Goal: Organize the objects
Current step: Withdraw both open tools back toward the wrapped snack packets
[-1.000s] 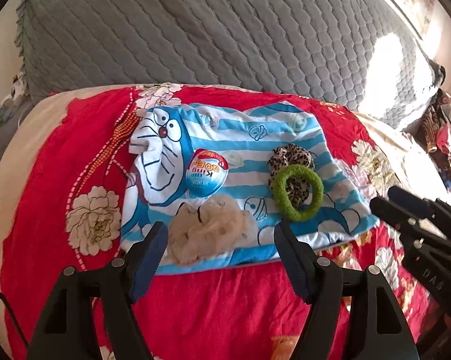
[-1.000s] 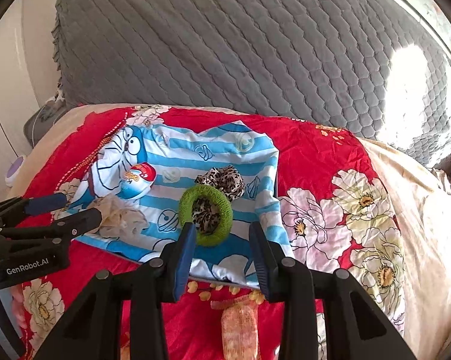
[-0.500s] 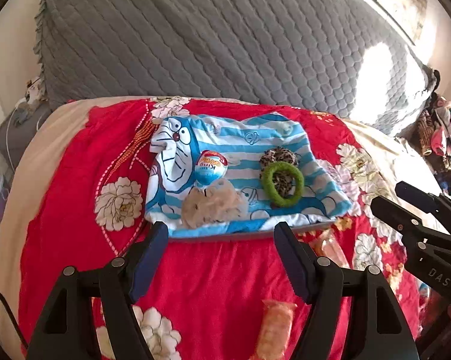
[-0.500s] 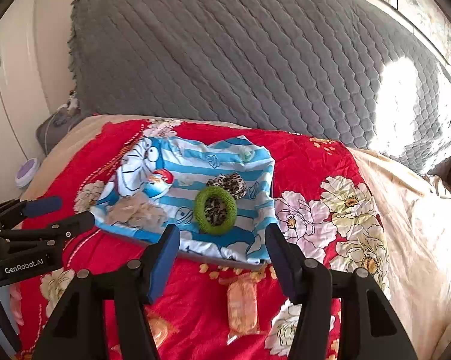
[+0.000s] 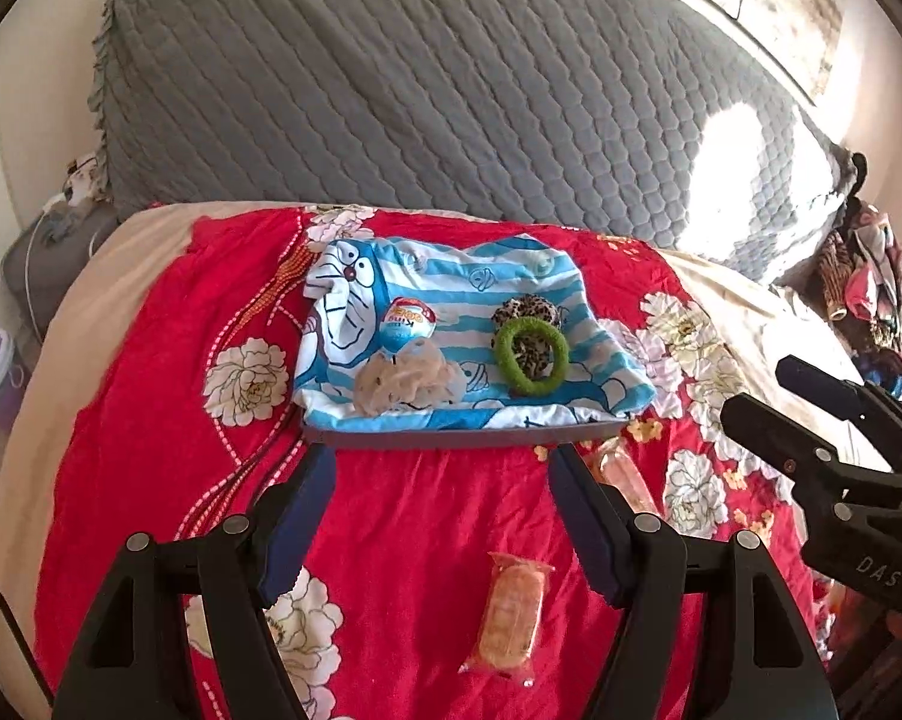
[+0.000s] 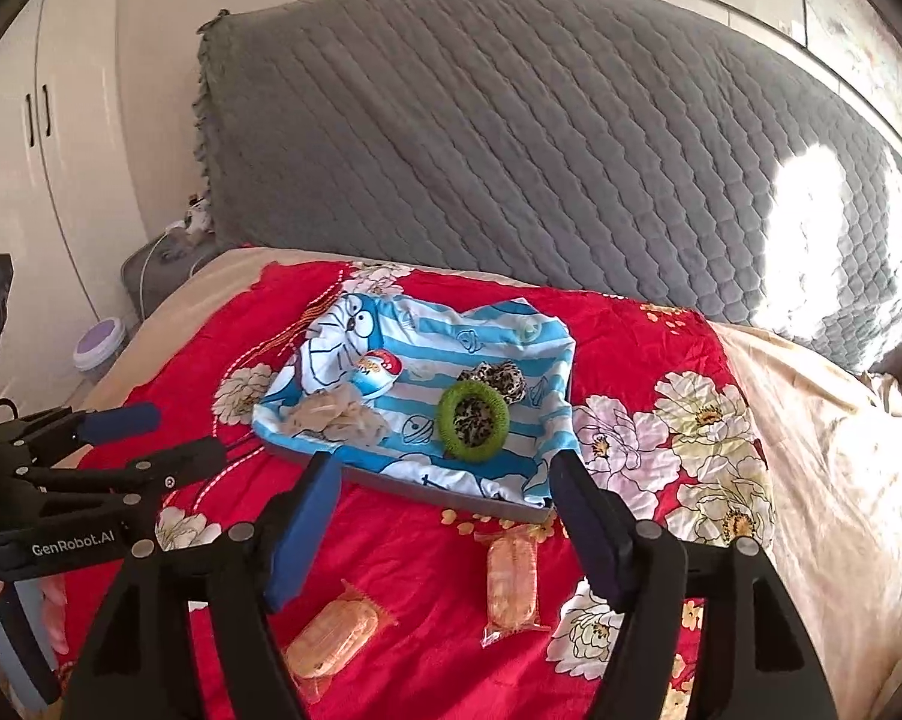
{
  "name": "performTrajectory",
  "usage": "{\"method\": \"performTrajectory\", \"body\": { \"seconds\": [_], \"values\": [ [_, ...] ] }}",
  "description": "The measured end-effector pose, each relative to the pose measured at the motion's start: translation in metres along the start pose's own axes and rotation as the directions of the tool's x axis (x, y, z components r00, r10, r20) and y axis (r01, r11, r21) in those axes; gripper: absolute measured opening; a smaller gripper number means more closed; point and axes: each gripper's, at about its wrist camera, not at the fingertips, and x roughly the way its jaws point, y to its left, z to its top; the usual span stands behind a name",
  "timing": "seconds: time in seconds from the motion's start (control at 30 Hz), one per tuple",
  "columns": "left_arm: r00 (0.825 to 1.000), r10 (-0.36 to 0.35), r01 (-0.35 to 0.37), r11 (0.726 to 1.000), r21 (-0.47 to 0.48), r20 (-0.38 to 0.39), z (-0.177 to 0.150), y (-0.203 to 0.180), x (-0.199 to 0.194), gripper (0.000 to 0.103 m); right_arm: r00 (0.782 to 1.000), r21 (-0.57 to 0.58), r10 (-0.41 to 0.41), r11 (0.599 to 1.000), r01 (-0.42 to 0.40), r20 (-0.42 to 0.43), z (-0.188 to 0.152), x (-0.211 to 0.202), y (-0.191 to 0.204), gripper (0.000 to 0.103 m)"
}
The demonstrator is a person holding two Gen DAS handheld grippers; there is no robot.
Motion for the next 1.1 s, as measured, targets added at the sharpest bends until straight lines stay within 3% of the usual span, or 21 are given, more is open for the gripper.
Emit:
{"method": "performTrajectory", "body": {
  "seconds": [0.13,0.43,0.7,1.1],
  "values": [
    [0.999,0.047,-0.048,0.997,0.053,0.015,-0.008,-0.008,-0.009,0.075,1.0,0.002,0.02,1.0,-0.02,0.003,-0.003,-0.011,-0.001,0.074],
    [0.999,0.032,-0.032,0.999,0.018,0.027,-0.019,-0.018,-0.03,0.076,0.999,-0.009,0.003,1.0,-0.002,0.04,-0.01,-0.042,-0.005,0.079],
    [0.999,0.042,-0.043,0.998,0.048,0.018,-0.032,-0.026,-0.039,0.076,0.998,-0.007,0.0,1.0,0.001,0.069,-0.018,-0.065,-0.004,0.082],
    [0.998,0.057,-0.056,0.996,0.063,-0.018,-0.068,-0.029,-0.043,0.077,1.0,0.017,-0.011,1.0,0.011,0.028,-0.037,-0.072,-0.009,0.083]
  ]
}}
